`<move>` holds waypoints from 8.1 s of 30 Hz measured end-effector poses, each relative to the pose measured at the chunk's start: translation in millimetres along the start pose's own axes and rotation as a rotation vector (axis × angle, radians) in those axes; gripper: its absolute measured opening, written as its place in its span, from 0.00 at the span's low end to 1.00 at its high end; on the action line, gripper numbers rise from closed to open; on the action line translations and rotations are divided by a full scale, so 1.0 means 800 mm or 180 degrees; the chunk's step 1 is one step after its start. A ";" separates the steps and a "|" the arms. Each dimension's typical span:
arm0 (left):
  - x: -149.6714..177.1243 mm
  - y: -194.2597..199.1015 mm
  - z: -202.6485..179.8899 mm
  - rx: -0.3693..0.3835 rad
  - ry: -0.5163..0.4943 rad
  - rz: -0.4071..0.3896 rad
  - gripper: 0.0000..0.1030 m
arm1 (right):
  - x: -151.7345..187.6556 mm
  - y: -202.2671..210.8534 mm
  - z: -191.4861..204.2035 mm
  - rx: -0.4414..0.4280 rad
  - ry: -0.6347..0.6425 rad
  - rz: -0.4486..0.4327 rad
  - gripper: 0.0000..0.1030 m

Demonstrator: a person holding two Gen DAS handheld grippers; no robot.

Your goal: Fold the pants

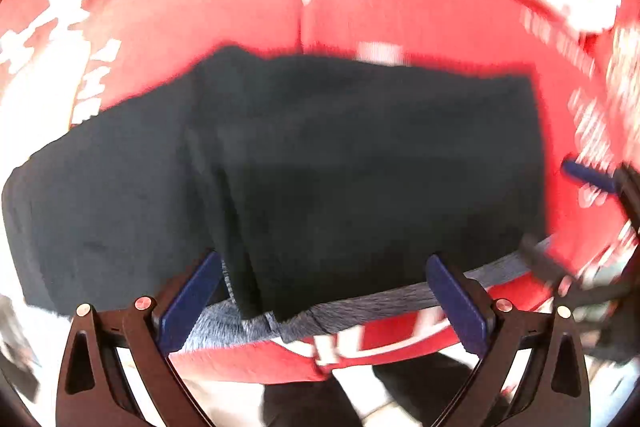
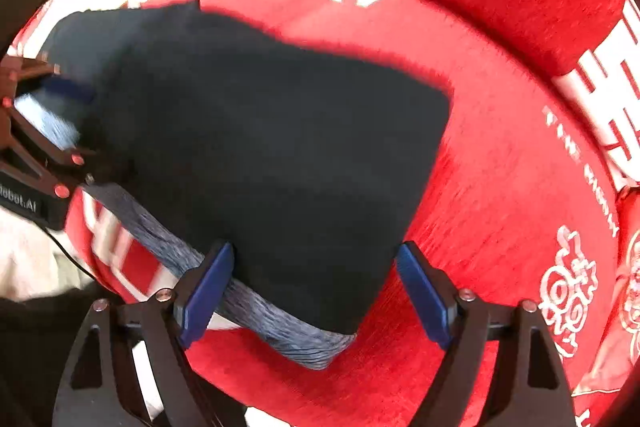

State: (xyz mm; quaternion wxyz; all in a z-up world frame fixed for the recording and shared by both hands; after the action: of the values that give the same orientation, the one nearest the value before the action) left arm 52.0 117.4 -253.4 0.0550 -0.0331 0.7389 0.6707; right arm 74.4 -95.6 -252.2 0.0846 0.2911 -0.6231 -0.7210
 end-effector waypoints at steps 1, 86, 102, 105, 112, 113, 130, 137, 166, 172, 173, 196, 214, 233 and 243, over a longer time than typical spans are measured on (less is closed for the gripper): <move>-0.001 0.016 0.004 -0.0036 0.0080 -0.0071 1.00 | -0.006 0.020 0.007 -0.0056 0.0065 -0.0083 0.84; 0.199 0.046 0.354 0.0152 0.0646 -0.0622 0.72 | -0.145 -0.123 0.563 -0.1748 0.3278 0.1380 0.79; 0.192 0.097 0.369 0.0460 0.0526 -0.1079 0.72 | -0.133 -0.050 0.538 -0.1886 0.3530 0.1053 0.23; 0.181 0.099 0.366 0.0516 0.0333 -0.1147 0.72 | -0.129 -0.035 0.532 -0.1904 0.3532 0.0931 0.23; 0.151 0.075 0.332 0.0700 -0.0361 -0.1156 0.85 | -0.118 -0.015 0.515 -0.1898 0.3656 0.0736 0.23; 0.146 0.070 0.320 0.0956 -0.0430 -0.1121 0.71 | -0.118 -0.018 0.516 -0.1885 0.3626 0.0724 0.23; 0.146 0.046 0.322 0.0727 -0.0156 -0.0407 0.32 | -0.133 -0.038 0.394 -0.1004 0.1396 0.0100 0.65; 0.139 0.074 0.292 0.0570 -0.0419 -0.0292 0.29 | -0.063 -0.099 0.326 -0.0474 0.0709 0.0477 0.65; 0.111 0.094 0.223 -0.0061 0.0089 -0.0061 0.22 | -0.016 -0.006 0.164 -0.0344 -0.0126 0.0060 0.65; 0.090 0.134 0.169 0.0046 0.0024 -0.0198 0.22 | -0.012 0.004 0.130 -0.0327 -0.0168 -0.0014 0.65; 0.087 0.138 0.161 0.0054 -0.0014 -0.0202 0.22 | -0.014 0.004 0.123 -0.0320 -0.0173 -0.0054 0.65; -0.027 0.088 -0.051 0.0208 -0.0631 -0.0085 0.22 | 0.015 -0.016 0.019 -0.0115 0.0008 -0.0294 0.49; -0.047 -0.033 -0.155 0.0625 -0.0574 0.0103 0.91 | 0.079 0.021 -0.056 -0.0017 -0.0339 -0.0300 0.58; 0.006 0.029 -0.060 0.0736 -0.0135 -0.0221 0.91 | 0.040 0.037 -0.098 -0.1186 -0.2198 -0.0165 0.80; 0.032 0.012 -0.042 0.0539 -0.0488 -0.0179 0.91 | -0.007 0.020 -0.029 -0.0846 -0.1285 -0.0029 0.23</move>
State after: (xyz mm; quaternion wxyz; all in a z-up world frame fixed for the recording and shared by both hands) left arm 23.8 85.8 -244.1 0.1328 0.0024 0.7854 0.6046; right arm 87.5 -115.4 -236.7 -0.0074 0.1302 -0.5257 -0.8406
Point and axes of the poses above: each gripper's, at about its wrist camera, not at the fingertips, and y roughly against the way its jaws point, z to its left, x to its underside, the point moved 9 cm from there along -y, roughly the way its jaws point, and after that the axes turned 15 degrees about -y, right-handed, at the moved point
